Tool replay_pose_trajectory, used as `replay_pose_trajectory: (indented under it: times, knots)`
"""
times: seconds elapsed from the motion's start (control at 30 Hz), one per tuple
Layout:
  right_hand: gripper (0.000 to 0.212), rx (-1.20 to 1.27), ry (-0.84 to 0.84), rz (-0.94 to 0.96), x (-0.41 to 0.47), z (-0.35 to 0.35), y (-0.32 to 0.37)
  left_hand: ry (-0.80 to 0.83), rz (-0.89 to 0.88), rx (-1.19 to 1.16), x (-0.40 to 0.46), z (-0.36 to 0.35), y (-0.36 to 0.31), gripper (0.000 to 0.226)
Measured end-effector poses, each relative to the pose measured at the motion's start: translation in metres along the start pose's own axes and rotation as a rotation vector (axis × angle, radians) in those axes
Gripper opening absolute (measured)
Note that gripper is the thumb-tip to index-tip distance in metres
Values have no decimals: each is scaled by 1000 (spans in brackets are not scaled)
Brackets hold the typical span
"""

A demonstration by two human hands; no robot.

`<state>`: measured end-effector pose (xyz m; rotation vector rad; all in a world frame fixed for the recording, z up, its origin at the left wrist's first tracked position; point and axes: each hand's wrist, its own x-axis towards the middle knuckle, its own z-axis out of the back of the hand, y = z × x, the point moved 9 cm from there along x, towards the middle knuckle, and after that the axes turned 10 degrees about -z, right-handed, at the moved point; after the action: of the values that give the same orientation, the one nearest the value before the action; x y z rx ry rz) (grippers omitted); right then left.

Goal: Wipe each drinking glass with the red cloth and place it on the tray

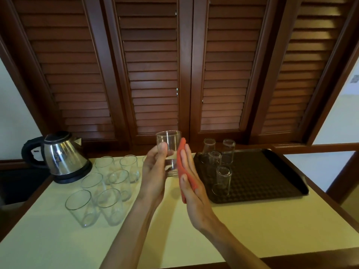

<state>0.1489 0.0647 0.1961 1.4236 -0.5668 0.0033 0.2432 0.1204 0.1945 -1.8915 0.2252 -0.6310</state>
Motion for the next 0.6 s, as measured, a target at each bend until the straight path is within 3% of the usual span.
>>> replay_pose_trajectory:
  times: [0.1,0.17,0.33,0.43,0.5,0.6]
  knots:
    - [87,17,-127,-59,20,21,3,63,90,-5,-15,-12,13,59]
    - [83,-23,-150,-51,25,21,10,96,132,-5,-16,-16,21,65]
    - [66,-169,-44,94,-6,-11,6,33,34,48,3,-6,1,68]
    - [71,-17,-137,-13,20,12,13,105,30,177,-13,-12,15,59]
    - [74,-48,-188,-26,27,19,18,159,45,233,-18,-17,20,62]
    - [70,-114,-102,44,6,-2,8,159,-14,197,-9,-15,2,60]
